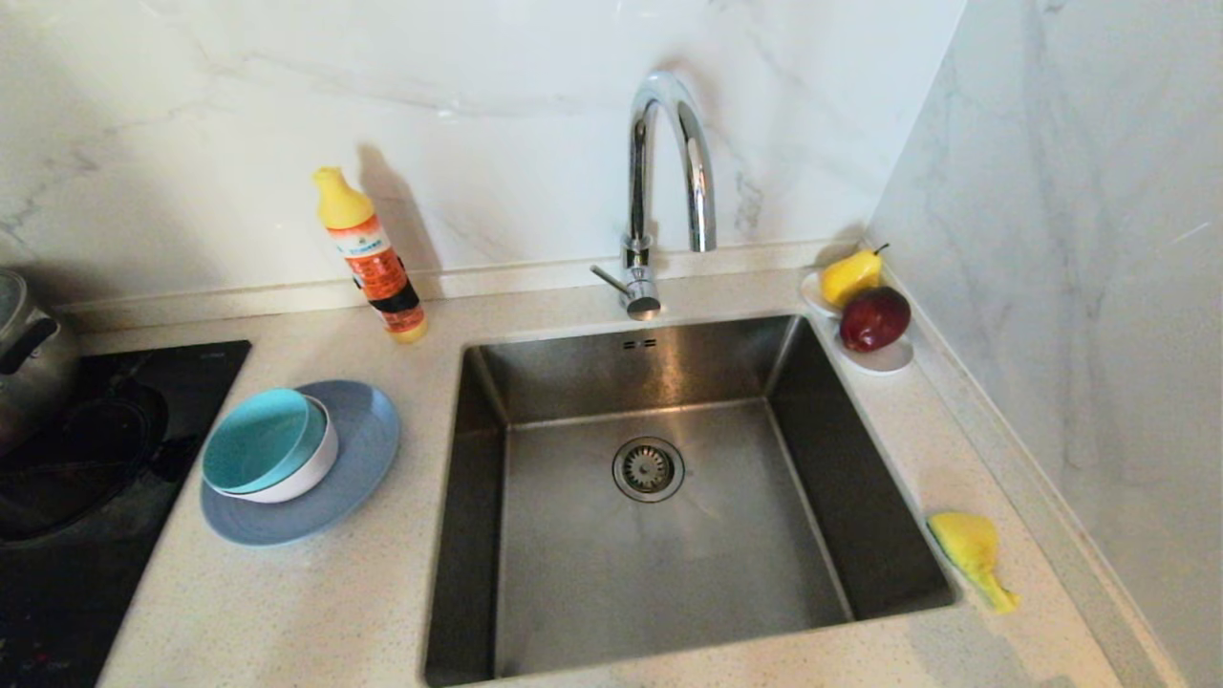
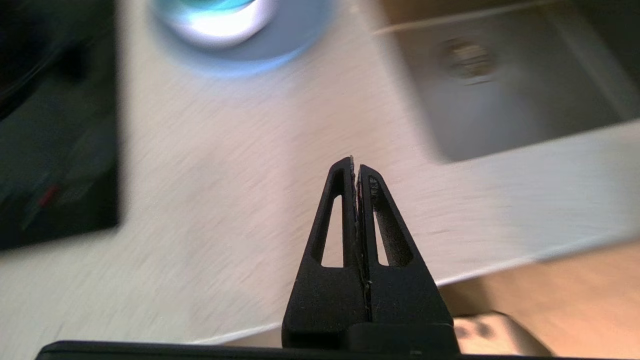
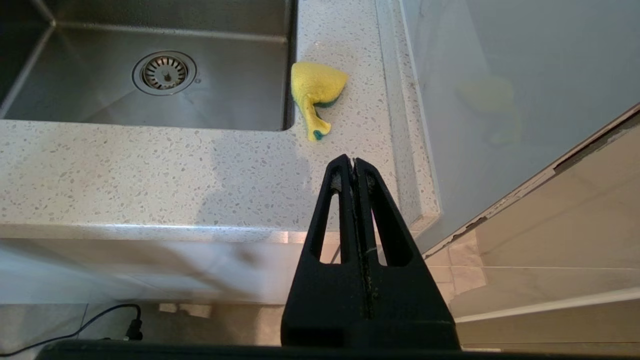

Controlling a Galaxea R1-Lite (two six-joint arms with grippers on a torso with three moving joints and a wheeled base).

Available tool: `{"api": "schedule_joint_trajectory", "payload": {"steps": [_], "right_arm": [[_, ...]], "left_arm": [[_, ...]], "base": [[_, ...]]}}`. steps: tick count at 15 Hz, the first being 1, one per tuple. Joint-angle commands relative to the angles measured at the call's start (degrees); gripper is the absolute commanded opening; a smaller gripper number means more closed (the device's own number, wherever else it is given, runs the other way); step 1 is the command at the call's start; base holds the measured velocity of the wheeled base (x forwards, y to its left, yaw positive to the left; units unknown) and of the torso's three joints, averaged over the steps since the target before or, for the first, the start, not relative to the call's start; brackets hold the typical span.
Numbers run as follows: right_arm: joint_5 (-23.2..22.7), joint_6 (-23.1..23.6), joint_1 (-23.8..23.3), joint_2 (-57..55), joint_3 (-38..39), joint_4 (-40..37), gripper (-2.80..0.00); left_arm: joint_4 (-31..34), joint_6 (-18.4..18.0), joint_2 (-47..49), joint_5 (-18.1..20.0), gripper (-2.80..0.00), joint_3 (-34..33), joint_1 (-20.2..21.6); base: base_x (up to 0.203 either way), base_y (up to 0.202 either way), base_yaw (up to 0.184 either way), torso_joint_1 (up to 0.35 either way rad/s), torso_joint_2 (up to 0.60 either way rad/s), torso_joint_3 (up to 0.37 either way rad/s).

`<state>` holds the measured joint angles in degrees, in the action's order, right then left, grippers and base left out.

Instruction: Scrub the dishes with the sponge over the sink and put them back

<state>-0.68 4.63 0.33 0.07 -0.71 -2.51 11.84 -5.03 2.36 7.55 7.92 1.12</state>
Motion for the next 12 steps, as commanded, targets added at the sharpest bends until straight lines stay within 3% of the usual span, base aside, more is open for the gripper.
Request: {"api": "schedule_joint_trajectory", "payload": {"steps": [1,7,12], "right_arm": [[0.0,0.1,0.0,0.1,0.0,0.0,-2.8],[-0.4,0.0,0.0,-0.2,0.0,0.0,-2.8],[0.3,-3.3,0.0,-0.1,-0.1,0.0,-2.8]], "left_arm": [[-2.8,0.4,-2.4,-8.2,-2.8,-4.3,-0.2],[-4.7,2.3,-2.4,-6.5,-2.8,-5.1,-0.2],[-4.7,2.3,-2.4,-6.5,-2.8,-5.1,-0.2]], "base": [[0.0,0.0,0.0,0.0,0.0,0.0],[0.0,0.0,0.0,0.0,0.0,0.0],[0.0,0.0,0.0,0.0,0.0,0.0]]}}
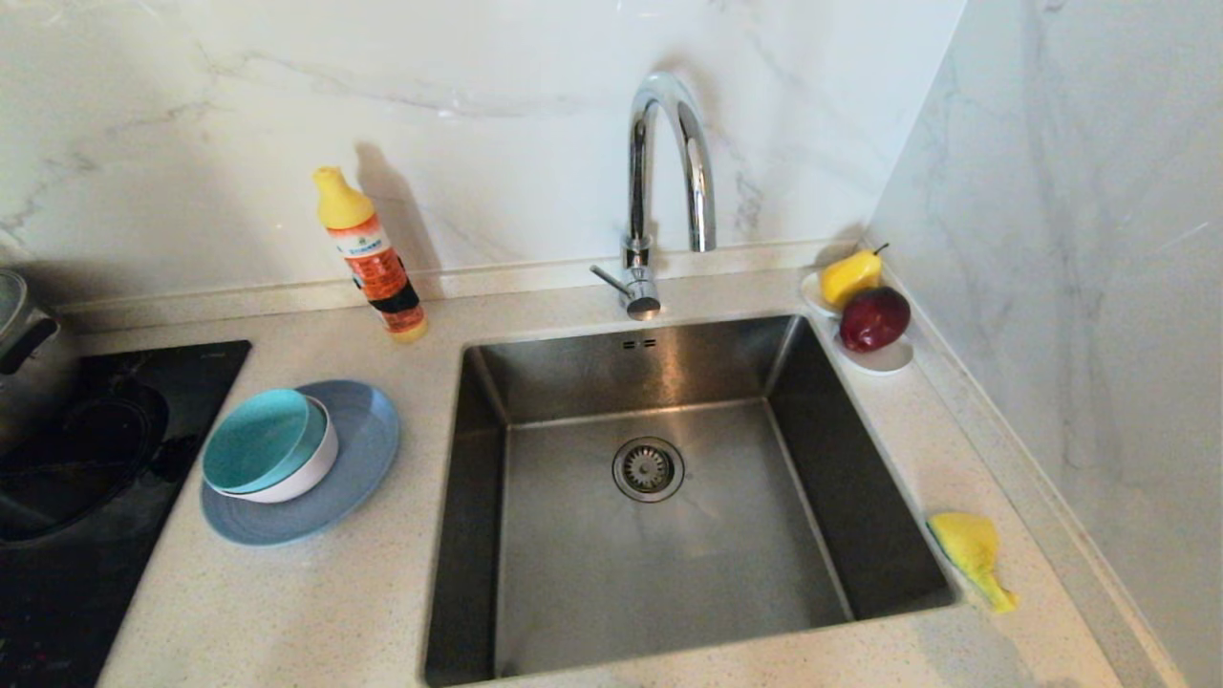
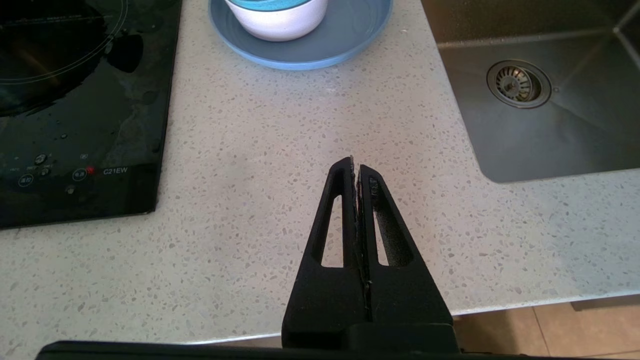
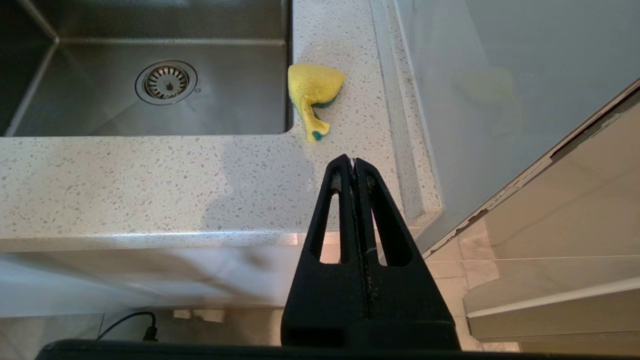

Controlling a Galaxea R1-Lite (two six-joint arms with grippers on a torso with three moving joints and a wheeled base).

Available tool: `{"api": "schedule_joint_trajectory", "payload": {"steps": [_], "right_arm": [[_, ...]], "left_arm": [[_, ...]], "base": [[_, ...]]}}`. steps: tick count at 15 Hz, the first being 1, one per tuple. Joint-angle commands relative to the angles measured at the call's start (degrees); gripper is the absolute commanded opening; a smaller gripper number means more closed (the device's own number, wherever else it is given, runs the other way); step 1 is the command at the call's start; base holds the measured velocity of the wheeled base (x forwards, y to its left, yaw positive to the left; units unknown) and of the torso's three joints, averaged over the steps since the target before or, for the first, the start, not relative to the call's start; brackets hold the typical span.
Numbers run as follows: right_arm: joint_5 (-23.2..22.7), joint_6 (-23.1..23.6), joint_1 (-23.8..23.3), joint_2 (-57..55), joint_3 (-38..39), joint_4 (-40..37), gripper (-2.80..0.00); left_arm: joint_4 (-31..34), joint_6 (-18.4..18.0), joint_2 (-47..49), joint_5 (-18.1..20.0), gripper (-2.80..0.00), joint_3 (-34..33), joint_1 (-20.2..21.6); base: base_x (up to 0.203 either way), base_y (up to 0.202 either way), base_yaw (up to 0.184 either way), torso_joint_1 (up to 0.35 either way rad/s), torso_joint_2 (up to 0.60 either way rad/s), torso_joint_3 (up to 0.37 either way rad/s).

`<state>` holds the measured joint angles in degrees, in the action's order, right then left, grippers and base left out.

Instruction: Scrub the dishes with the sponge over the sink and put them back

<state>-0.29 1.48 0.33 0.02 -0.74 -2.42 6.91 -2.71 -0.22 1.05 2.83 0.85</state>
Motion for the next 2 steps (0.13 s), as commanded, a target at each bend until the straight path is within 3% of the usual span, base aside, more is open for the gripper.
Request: {"api": "schedule_joint_trajectory", "payload": {"steps": [1,2], "right_arm": [[-0.1,-0.2,0.0,0.0,0.0,0.2,-2.8],[-0.1,-0.2,0.0,0.1,0.1,0.7,-2.8]], "left_arm": [[0.2,0.0,0.1,0.0,-2.8,0.0,0.0],[0.2,0.0,0.1,0.0,-2.8,0.0,0.0]], "base": [[0.0,0.0,0.0,0.0,0.0,0.0],[0.0,0.0,0.0,0.0,0.0,0.0]]}}
